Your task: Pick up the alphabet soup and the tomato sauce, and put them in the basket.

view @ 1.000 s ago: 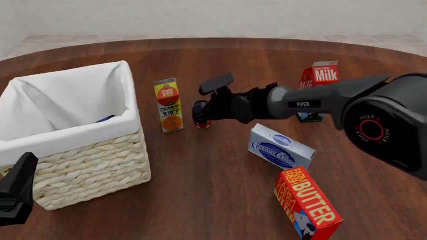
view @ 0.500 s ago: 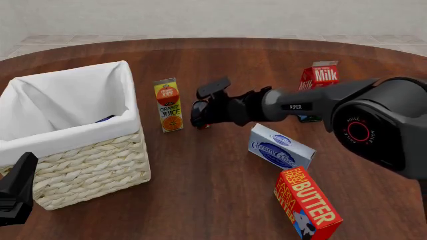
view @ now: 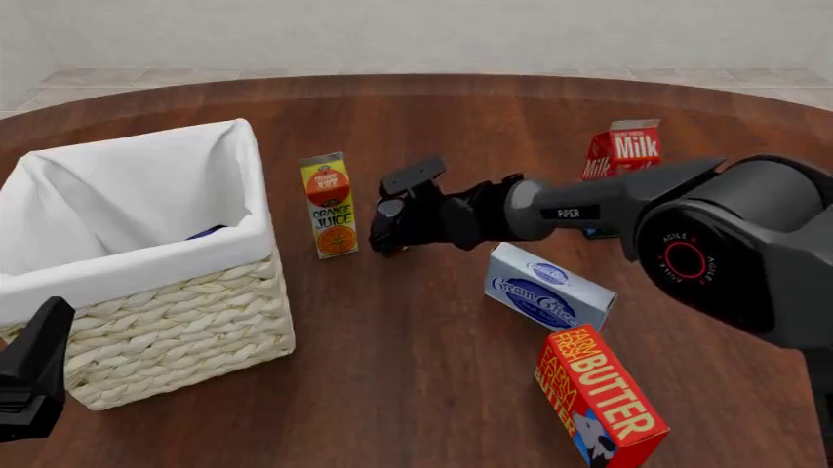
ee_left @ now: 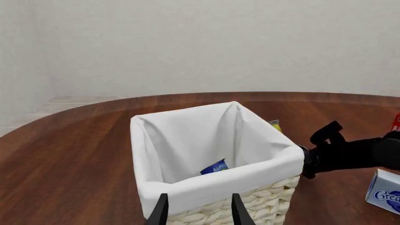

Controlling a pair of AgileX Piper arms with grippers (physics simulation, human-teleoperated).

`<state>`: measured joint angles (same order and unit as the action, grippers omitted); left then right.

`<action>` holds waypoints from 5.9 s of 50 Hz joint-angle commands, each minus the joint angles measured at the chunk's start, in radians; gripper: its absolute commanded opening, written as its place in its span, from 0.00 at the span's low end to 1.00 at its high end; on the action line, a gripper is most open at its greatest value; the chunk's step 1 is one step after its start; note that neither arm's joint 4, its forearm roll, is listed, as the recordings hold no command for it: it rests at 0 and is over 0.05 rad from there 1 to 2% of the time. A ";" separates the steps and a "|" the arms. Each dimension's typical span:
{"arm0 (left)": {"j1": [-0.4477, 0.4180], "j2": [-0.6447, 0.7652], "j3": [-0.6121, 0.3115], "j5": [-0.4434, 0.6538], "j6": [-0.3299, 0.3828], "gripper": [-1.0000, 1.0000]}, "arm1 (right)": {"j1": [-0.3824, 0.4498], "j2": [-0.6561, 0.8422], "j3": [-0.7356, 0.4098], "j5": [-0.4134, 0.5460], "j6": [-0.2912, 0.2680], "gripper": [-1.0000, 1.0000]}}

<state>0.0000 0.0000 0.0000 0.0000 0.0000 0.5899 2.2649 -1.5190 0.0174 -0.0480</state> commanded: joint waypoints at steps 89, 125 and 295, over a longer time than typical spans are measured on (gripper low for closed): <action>0.000 0.000 0.000 0.000 0.000 1.00 | -0.008 -0.314 0.186 -0.027 -0.063 0.00; 0.000 0.000 0.000 0.000 0.000 1.00 | 0.056 -0.468 0.203 0.026 -0.060 0.00; 0.000 0.000 0.000 0.000 0.000 1.00 | 0.409 -0.473 0.011 0.119 -0.044 0.00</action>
<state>0.0000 0.0000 0.0000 0.0000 0.0000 0.9888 1.7717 -1.4846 0.1347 -0.1073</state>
